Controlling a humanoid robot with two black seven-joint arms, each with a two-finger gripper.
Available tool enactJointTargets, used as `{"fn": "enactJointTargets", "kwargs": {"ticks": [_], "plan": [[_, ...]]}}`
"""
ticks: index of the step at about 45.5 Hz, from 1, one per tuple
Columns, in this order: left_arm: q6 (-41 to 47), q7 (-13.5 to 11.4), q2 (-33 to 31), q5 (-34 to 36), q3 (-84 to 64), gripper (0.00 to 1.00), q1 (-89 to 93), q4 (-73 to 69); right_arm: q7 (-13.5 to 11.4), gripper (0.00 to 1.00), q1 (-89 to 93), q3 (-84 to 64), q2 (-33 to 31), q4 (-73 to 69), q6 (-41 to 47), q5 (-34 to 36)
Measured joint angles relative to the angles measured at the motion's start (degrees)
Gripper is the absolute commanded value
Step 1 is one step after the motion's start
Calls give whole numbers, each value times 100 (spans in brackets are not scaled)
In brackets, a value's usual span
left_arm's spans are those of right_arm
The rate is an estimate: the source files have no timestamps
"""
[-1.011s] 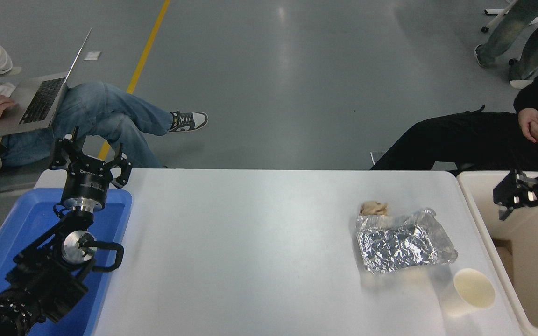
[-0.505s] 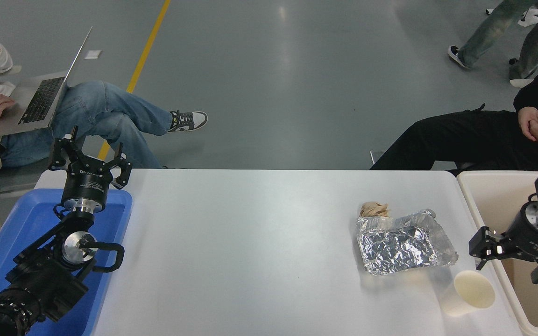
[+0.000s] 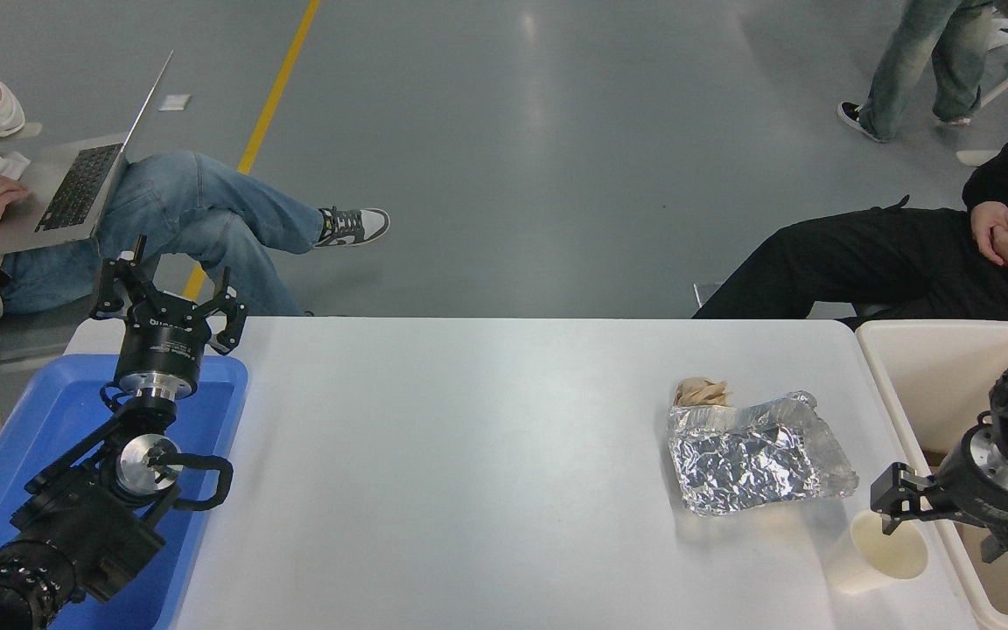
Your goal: Pick up paper cup place in dustbin
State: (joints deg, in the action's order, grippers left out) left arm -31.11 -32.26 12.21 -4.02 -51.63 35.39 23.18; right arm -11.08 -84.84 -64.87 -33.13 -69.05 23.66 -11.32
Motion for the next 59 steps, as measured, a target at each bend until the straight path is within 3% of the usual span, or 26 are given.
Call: {"fn": "enactJointTargets", "kwargs": {"ticks": [3, 6, 7, 13, 17, 22, 48, 59], "plan": [[0, 0, 0, 0, 0, 99, 0, 0, 0, 74, 88, 16, -6, 3, -153, 0], [0, 0, 0, 0, 0, 99, 0, -1, 0, 44, 171, 30, -15, 10, -276, 0], [0, 0, 0, 1, 0, 99, 0, -1, 0, 38, 199, 36, -25, 10, -320, 6], [0, 0, 0, 0, 0, 99, 0, -1, 0, 32, 283, 60, -127, 17, -445, 80], [0, 0, 0, 1, 0, 99, 0, -1, -1, 13, 325, 114, -190, 16, -487, 136], [0, 0, 0, 0, -2, 99, 0, -1, -1, 1, 357, 183, -236, 8, -509, 222], [0, 0, 0, -1, -5, 99, 3, 2, 0, 0, 329, 384, -308, -25, -280, 1012], [0, 0, 0, 5, -5, 99, 3, 2, 1, 0, -120, 295, -457, -68, 301, 1122]]}}
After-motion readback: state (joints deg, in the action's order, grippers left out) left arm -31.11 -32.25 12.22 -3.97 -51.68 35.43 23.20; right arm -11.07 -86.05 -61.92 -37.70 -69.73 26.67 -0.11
